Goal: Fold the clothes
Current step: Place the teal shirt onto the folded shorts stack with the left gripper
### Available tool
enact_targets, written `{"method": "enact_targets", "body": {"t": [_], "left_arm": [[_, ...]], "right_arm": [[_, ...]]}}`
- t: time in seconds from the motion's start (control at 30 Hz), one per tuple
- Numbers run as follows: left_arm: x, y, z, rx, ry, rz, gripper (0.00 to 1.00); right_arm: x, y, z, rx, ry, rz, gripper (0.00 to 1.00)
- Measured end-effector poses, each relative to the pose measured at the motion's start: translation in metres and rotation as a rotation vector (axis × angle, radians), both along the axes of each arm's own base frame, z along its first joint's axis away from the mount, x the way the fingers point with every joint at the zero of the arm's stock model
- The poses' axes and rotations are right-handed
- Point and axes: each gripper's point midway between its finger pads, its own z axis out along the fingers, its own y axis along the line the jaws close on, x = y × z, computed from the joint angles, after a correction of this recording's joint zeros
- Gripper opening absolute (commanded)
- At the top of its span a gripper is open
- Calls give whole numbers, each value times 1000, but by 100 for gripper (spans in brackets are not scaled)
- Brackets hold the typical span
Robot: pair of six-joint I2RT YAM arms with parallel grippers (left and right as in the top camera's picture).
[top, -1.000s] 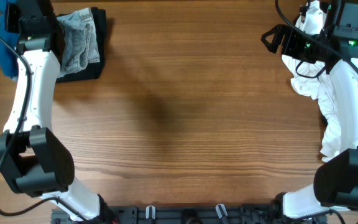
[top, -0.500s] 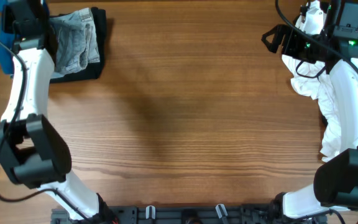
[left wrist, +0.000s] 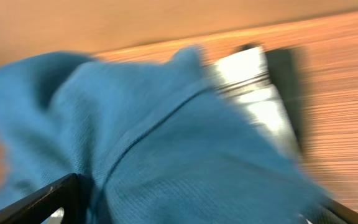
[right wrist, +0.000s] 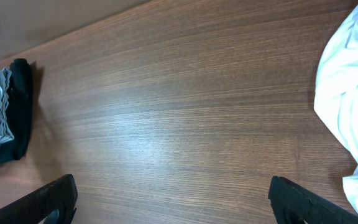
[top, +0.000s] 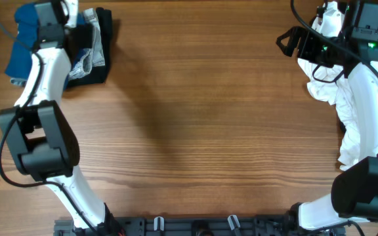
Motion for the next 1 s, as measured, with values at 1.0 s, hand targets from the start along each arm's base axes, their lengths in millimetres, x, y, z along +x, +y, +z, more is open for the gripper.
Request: {"method": "enact_targets", "body": {"t": [1.0], "left_arm": [[-16,53,67,-338,-186,315,100]], "right_arm": [[-3,-1,-3,-3,16,-4,100]]}}
